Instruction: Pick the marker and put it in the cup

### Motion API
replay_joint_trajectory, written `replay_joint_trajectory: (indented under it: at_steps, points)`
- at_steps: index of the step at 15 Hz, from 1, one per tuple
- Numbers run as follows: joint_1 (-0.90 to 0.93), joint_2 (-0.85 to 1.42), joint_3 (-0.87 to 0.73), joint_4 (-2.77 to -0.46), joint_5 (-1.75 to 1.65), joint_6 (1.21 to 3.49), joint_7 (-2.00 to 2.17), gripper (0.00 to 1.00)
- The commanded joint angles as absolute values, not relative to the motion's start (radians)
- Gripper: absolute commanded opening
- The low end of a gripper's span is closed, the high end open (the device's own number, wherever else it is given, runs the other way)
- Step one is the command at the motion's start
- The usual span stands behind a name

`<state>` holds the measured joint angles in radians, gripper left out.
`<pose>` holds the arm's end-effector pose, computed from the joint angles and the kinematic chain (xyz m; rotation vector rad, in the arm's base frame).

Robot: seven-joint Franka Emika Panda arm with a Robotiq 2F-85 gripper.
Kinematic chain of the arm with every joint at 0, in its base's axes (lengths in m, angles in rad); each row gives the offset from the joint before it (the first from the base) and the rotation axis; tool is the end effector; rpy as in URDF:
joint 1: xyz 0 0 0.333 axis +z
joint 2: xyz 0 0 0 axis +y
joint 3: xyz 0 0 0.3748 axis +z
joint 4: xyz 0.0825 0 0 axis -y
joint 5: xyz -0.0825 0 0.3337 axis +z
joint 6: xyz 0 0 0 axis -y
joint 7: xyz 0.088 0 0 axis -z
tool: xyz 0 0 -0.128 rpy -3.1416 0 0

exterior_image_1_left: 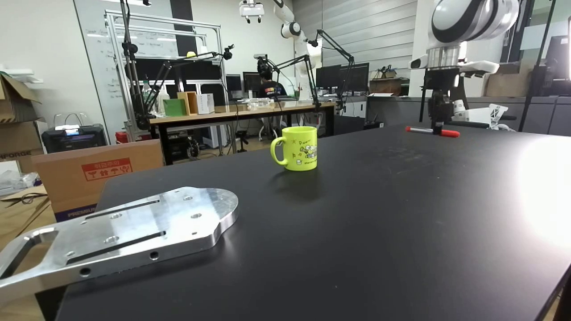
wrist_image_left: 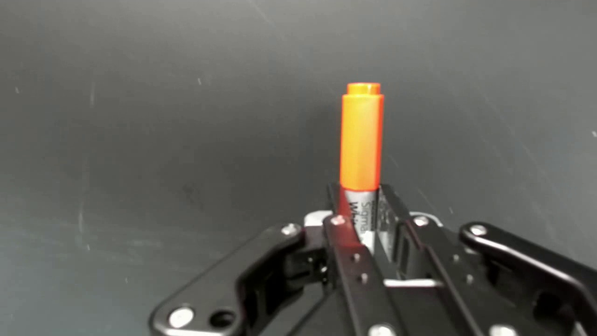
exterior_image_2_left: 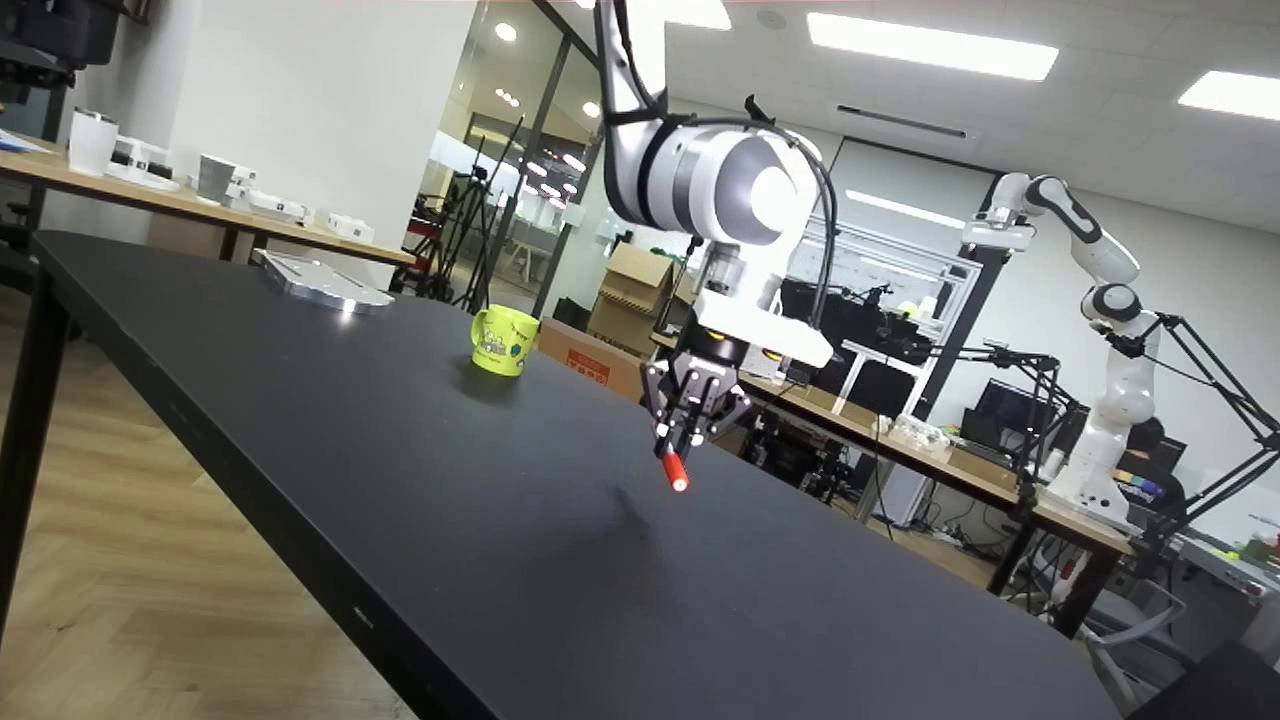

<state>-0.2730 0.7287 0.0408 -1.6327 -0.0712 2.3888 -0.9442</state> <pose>0.6758 -0.1667 0.2533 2.8898 1.1417 0.0174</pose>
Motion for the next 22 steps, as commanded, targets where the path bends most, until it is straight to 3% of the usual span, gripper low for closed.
replay_joint_trajectory:
  at_steps: [1, 6, 11, 12, 22]
  points:
    - [-0.274, 0.652, 0.133, -1.625, 0.029, 2.328, -0.981, 0.05]
    - [-0.288, 0.618, 0.259, -1.522, 0.271, 2.133, -1.085, 0.05]
    - [-0.25, 0.641, 0.242, -1.375, 0.42, 1.847, -1.125, 0.05]
    - [-0.237, 0.61, 0.222, -1.448, 0.419, 1.926, -1.145, 0.2]
    - [-0.233, 0.626, 0.216, -1.409, 0.432, 1.865, -1.144, 0.2]
